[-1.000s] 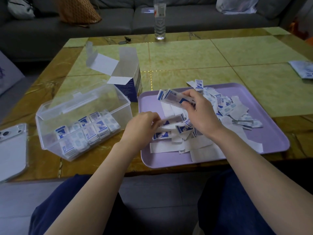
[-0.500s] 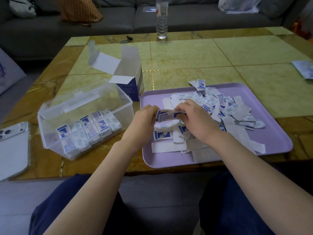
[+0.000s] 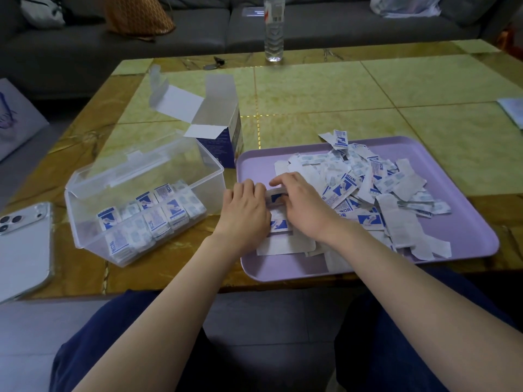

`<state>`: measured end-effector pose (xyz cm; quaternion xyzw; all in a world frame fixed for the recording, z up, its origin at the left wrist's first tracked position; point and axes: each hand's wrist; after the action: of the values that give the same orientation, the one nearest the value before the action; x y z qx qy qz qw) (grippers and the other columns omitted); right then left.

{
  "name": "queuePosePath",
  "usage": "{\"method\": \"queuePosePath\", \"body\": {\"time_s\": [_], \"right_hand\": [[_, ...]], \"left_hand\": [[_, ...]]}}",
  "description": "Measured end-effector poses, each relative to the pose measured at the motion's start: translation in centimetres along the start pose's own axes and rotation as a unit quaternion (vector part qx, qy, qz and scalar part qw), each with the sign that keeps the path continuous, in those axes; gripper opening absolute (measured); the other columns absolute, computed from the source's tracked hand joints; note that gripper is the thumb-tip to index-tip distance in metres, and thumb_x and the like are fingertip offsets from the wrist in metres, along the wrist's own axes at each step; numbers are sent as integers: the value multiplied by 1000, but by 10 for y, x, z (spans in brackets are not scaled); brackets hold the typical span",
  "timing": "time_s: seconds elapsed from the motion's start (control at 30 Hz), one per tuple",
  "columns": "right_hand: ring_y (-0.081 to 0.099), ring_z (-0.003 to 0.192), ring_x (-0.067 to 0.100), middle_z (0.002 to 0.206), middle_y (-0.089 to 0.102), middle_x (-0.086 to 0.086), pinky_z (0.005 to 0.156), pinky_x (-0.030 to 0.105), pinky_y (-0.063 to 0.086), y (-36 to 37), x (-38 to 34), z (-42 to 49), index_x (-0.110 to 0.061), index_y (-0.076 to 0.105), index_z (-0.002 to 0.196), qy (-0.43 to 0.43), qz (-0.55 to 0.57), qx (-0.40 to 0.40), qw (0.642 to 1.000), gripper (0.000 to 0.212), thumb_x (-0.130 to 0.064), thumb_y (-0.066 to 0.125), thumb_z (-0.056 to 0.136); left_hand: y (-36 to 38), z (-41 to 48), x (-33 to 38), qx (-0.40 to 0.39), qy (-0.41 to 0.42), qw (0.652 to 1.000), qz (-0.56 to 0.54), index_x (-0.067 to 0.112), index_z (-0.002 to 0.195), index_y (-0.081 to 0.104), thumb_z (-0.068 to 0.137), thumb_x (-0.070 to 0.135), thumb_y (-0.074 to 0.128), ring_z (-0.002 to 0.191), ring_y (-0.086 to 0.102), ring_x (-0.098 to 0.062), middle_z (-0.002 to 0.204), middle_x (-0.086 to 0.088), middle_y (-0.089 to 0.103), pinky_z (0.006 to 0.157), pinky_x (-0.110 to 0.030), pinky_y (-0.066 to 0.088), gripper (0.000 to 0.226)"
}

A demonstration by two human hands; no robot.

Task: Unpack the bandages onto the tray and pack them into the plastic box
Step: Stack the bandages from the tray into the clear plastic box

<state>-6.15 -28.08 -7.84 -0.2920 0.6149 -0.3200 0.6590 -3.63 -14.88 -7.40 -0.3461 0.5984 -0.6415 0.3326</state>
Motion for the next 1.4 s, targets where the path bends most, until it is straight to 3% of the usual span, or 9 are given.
{"method": "queuePosePath", "body": {"time_s": [0.2, 0.4, 0.5, 0.67, 0.83, 0.93, 1.1, 1.27, 1.4], "right_hand": [[49, 106, 22, 110, 60, 7, 89, 37, 43, -3, -1, 3, -9, 60, 113, -16, -35, 49, 998, 40, 11, 45, 82], [48, 102, 21, 99, 57, 5, 80, 36, 45, -4, 1, 0, -18, 66, 110, -28, -105, 31, 994, 37, 2, 44, 90], [52, 99, 21, 100, 60, 5, 80, 37, 46, -8, -1, -2, -15, 67, 108, -36, -87, 63, 994, 30, -1, 45, 92], [57, 85, 24, 94, 61, 7, 73, 39, 47, -13, -1, -8, -7, 62, 102, -73, -26, 119, 990, 16, -5, 49, 93], [57, 77, 20, 88, 61, 3, 70, 40, 49, -12, -3, -13, -7, 61, 100, -113, 5, 147, 983, 11, -8, 52, 93], [60, 81, 16, 93, 61, 3, 74, 34, 52, -13, -11, -19, -6, 60, 107, -136, 25, 145, 980, 17, -5, 54, 92], [52, 93, 7, 109, 55, 11, 83, 10, 46, -13, -33, -29, -2, 58, 114, -216, 3, 172, 961, 28, 0, 60, 86], [53, 92, 7, 121, 52, 14, 86, 22, 47, -11, -43, -35, -4, 64, 109, -280, -28, 114, 953, 41, 4, 75, 71], [55, 90, 13, 120, 53, 16, 84, 27, 48, -15, -54, -32, -4, 64, 106, -309, -76, 94, 943, 39, 14, 67, 72]], "left_hand": [[-1, 3, 3, 43, -11, 999, -23, 14, 114, 35, 91, 10, 35, 101, 36, -22, 113, -5, 38, 86, -32, 27, 24], [3, 2, 3, 12, -2, 1000, -3, 17, 110, 36, 96, 20, 36, 100, 39, -20, 110, -4, 41, 90, -32, 28, 15], [-1, -1, 2, 11, 3, 1000, -24, 16, 110, 35, 95, 20, 42, 101, 43, -19, 110, -3, 42, 91, -33, 31, 18], [-15, -11, -2, 76, -16, 982, -170, 18, 94, 34, 99, 12, 40, 71, 43, -15, 92, 0, 47, 69, -29, 33, 9], [-27, -23, -9, 153, 12, 967, -204, 12, 91, 44, 99, 22, 40, 65, 51, -27, 77, -4, 55, 58, -38, 39, 13], [-35, -30, -15, 181, 7, 960, -214, 12, 94, 46, 99, 23, 40, 65, 53, -27, 77, -5, 58, 57, -41, 43, 14], [-44, -38, -29, 182, -25, 956, -230, 14, 99, 45, 100, 24, 39, 69, 52, -22, 81, 0, 57, 55, -33, 36, 12], [-48, -47, -44, 167, -50, 955, -239, 13, 96, 46, 99, 23, 41, 67, 43, -19, 71, 7, 47, 52, -31, 25, 11], [-53, -52, -56, 161, -44, 941, -294, 13, 96, 51, 97, 21, 46, 59, 42, -10, 60, 12, 40, 48, -22, 24, 9]]}}
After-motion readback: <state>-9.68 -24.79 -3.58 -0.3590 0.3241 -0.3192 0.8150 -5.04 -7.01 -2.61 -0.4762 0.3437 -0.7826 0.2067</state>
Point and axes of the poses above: each hand's wrist, its own z-axis towards the middle knuckle, its own y-axis out of the palm, x = y × z
